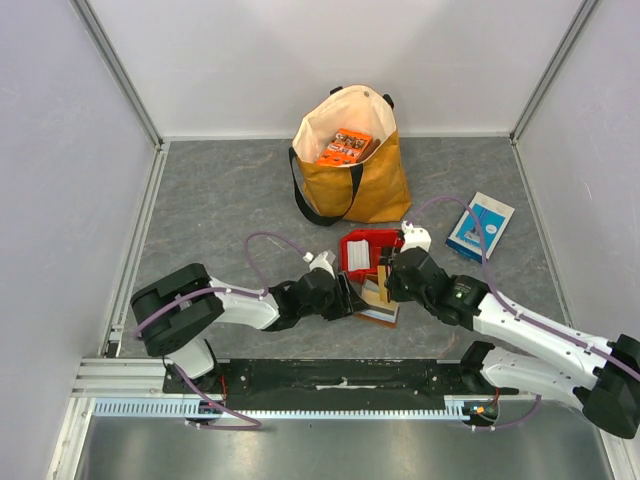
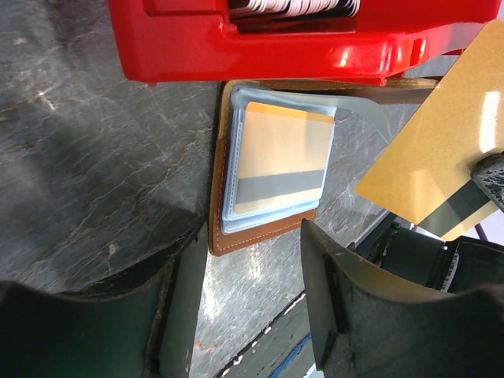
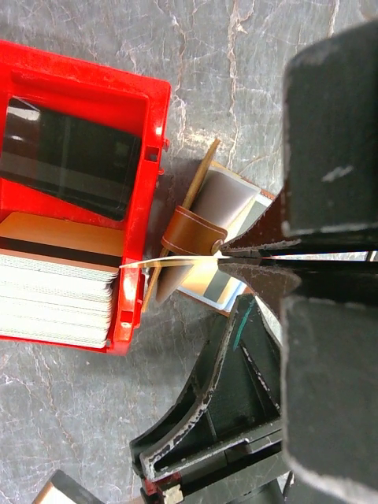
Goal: Put the credit cards into the card holder
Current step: Open the card holder at the center of the board.
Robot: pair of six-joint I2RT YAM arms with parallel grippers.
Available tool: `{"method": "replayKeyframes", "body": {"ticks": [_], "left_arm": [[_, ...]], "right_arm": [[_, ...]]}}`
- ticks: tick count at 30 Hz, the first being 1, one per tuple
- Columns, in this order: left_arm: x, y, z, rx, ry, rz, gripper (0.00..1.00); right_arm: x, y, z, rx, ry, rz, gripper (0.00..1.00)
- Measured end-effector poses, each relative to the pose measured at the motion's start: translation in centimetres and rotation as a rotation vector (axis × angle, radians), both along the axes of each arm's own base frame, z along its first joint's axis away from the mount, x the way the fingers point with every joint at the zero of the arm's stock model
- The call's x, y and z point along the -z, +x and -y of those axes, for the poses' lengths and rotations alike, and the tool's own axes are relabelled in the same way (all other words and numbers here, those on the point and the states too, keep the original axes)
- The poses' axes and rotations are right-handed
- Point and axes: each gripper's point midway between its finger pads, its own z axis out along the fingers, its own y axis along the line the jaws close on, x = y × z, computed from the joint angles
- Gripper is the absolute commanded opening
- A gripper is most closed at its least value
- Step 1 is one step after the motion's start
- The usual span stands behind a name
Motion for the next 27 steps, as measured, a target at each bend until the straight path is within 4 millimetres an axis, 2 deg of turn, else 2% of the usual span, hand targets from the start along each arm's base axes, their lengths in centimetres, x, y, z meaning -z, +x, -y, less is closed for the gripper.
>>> {"method": "replayKeyframes", "body": {"ticks": [2,6,11,25,26,27], "left_arm": [[0.2,0.0,0.3,-0.001,-0.012,-0.008,0.49],[0.6,-0.1,0.6,-0.002,-0.024,-0.025,0.24],[1.3,-0.5,0.7,0.003,-0.018,-0.051,0.02],[0.8,-0.9,1.5,0.037,-0.059,-0.056,0.02],[0.8,-0.9,1.5,0.038,-0.059,-0.057,0.07],[0.8,-1.0,1.5,0.040,-0.060,-0.058,0.19]], "right_arm": [[0.1,0.1,0.1,-0.002,-0.003,-0.002,0.00],[0.2,0.2,0.4,-0.005,-0.006,-0.006,0.00],[0.3,0.4,0.7,-0.001,-0.013,-0.006,0.00],[0.2,0.3,1.2,0.000,-0.008,-0.009,0.00],[0.2,0.3,1.3,0.001,-0.010,-0.008,0.00],[0.1,0.2,1.4,0.000,-0.012,-0.007,0.00]]}}
